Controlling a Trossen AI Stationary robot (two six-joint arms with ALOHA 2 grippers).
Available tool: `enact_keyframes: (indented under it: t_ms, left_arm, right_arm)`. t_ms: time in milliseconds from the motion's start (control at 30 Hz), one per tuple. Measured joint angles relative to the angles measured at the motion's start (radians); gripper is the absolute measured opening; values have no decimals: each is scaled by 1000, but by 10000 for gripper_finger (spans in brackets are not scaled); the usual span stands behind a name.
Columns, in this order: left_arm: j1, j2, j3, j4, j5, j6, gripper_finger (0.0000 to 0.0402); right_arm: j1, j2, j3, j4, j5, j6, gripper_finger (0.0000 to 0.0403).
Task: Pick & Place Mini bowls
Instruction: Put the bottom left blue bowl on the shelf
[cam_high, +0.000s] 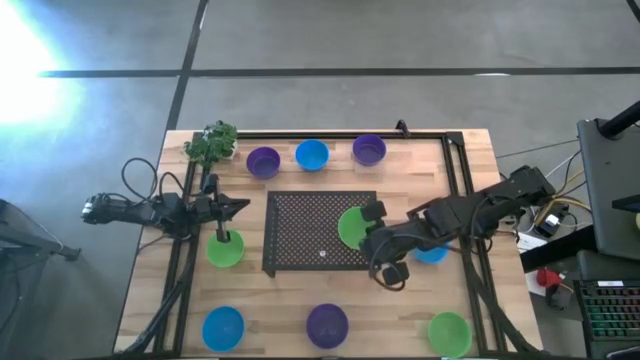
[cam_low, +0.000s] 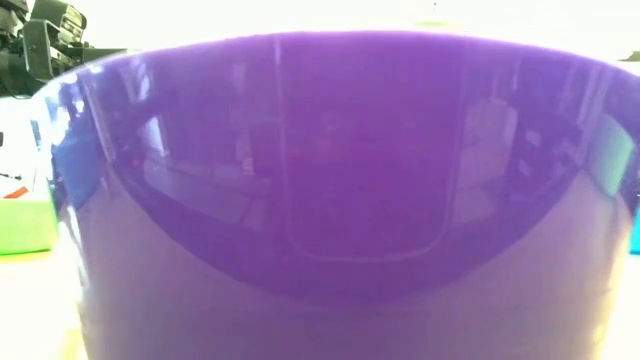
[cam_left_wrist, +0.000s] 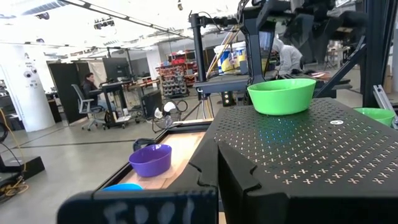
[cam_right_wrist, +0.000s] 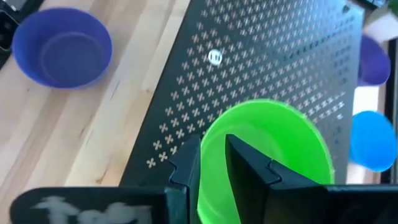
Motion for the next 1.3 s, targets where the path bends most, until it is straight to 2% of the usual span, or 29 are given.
enact_keyframes:
  t_ms: [167, 400, 633, 833, 1100, 1300]
  left_arm:
    - [-1, 0, 0, 0, 0, -21, 0]
    - [-1, 0, 0, 0, 8, -257, 0]
    - [-1, -1, 0, 7, 7, -272, 0]
    - [0, -1, 0, 66, -4, -255, 0]
    - [0, 52, 46, 73, -92, -291, 0]
    - [0, 167, 161, -21, -202, -332, 0]
  right_arm:
    - [2, 0, 37, 0, 0, -48, 68]
    - [23, -5, 63, 1, 10, -55, 58]
    - [69, -70, 71, 1, 102, -51, 40]
    - [109, -151, 64, 10, 194, 26, 35]
    - [127, -207, 60, 8, 214, -11, 35]
    - [127, -239, 60, 7, 214, -33, 35]
